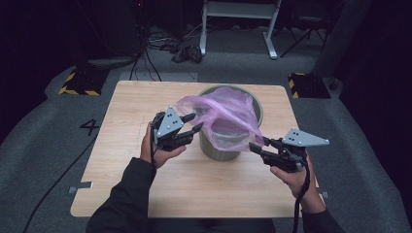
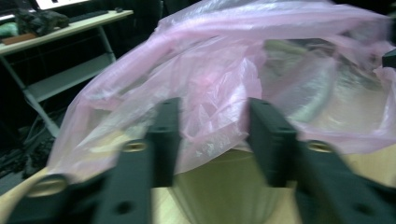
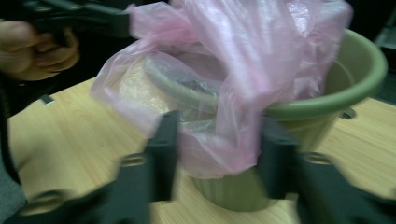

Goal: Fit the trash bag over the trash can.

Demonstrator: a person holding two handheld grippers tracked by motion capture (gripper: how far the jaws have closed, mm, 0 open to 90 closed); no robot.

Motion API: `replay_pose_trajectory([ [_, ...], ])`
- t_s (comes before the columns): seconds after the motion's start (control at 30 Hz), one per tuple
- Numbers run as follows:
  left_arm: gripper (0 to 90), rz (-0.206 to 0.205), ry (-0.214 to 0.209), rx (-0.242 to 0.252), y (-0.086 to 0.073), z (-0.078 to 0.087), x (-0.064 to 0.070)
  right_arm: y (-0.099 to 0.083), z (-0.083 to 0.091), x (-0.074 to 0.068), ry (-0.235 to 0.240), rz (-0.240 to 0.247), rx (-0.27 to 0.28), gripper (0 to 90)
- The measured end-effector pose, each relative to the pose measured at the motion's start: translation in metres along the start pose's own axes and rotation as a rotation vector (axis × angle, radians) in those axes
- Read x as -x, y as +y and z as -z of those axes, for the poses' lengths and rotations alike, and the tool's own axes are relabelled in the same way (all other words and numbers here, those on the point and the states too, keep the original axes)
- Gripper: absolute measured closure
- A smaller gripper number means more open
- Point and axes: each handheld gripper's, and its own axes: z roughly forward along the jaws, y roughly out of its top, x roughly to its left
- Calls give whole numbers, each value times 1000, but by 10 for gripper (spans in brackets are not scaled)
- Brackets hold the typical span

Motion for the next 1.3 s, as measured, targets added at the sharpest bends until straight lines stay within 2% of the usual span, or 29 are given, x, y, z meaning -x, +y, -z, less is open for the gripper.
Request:
replay_pose_trajectory([
  [0.07,810,-4,18,4,-2,0,-5,-1,-2,2,-9,5,-8,795],
  [0.13,890,-14,36,-7,-2,0,-9,-3,-3,5,-17,4,-20,869],
  [0.17,898,-4,32,-9,-3,1,-12,-4,-2,7,-23,1,-23,885],
  [0.37,900,-12,33,-33,-12,13,-26,-7,8,19,-23,-24,-23,897],
  [0.5,900,-38,54,-60,-17,20,-32,-10,18,28,-31,-44,-28,897],
  [0.6,900,-49,60,-94,-23,22,-36,-13,22,39,-24,-79,-55,897],
  [0.67,900,-44,61,-111,-28,24,-39,-17,22,48,-40,-89,-92,896],
  [0.77,900,-38,70,-128,-35,27,-45,-23,22,61,-64,-110,-115,896],
  [0.87,900,-23,68,-128,-40,34,-49,-28,25,70,-103,-108,-127,894],
  [0.97,900,-33,63,-128,-41,39,-49,-31,27,72,-107,-107,-123,890],
  [1.03,899,-46,68,-119,-41,43,-46,-29,27,69,-118,-67,-119,833],
  [1.1,767,-38,32,-89,-39,47,-42,-26,26,64,-137,-26,-116,640],
  [1.17,689,-52,-14,-57,-36,53,-35,-22,27,59,-139,1,-93,546],
  [1.23,556,-57,-12,-51,-31,55,-28,-17,28,53,-144,24,-70,403],
  [1.3,451,-60,-24,-34,-28,58,-20,-11,31,45,-147,55,-41,321],
])
